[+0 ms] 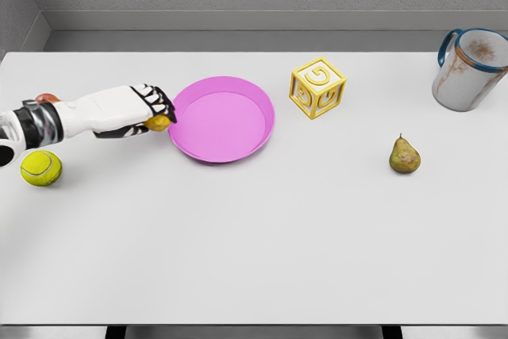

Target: Put the lemon on the plate with left arm

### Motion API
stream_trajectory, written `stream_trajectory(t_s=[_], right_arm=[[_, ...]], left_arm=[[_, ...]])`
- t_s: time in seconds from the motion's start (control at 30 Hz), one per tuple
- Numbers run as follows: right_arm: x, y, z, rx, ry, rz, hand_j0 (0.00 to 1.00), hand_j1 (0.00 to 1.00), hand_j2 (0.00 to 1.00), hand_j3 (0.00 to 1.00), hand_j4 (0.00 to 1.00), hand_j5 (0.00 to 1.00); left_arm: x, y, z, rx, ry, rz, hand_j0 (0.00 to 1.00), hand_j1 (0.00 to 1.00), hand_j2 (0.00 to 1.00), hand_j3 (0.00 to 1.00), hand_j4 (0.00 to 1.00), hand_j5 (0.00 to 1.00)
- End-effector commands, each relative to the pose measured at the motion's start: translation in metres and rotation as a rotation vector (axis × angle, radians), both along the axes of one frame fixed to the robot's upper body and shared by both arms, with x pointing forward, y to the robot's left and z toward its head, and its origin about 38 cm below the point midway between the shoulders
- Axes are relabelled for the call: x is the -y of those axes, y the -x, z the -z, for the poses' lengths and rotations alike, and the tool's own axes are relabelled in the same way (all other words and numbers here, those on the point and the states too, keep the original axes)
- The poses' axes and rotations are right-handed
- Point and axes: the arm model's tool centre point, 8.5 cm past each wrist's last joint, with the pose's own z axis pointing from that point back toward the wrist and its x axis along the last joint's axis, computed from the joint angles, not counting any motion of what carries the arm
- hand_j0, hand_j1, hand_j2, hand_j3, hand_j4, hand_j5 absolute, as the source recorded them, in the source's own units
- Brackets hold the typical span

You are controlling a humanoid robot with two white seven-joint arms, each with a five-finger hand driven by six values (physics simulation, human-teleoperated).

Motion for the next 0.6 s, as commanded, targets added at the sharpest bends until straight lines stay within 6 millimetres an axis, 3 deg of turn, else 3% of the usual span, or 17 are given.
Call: stream_trajectory(t_s=[0.0, 0.2, 0.57], right_arm=[[0.0, 0.0, 0.0, 0.001, 0.0, 0.001, 1.0, 1.0, 1.0, 1.0, 1.0, 1.0], [0.0, 0.0, 0.0, 0.001, 0.0, 0.001, 1.0, 1.0, 1.0, 1.0, 1.0, 1.0], [0.0, 0.0, 0.0, -0.001, 0.0, 0.001, 1.0, 1.0, 1.0, 1.0, 1.0, 1.0]], left_arm=[[0.006, 0.0, -0.001, 0.007, 0.018, 0.008, 0.43, 0.43, 0.43, 0.43, 0.43, 0.43], [0.019, -0.003, -0.004, 0.017, 0.042, 0.025, 0.43, 0.43, 0.43, 0.43, 0.43, 0.43], [0.061, -0.009, -0.004, 0.03, 0.109, 0.079, 0.43, 0.43, 0.43, 0.43, 0.43, 0.43]])
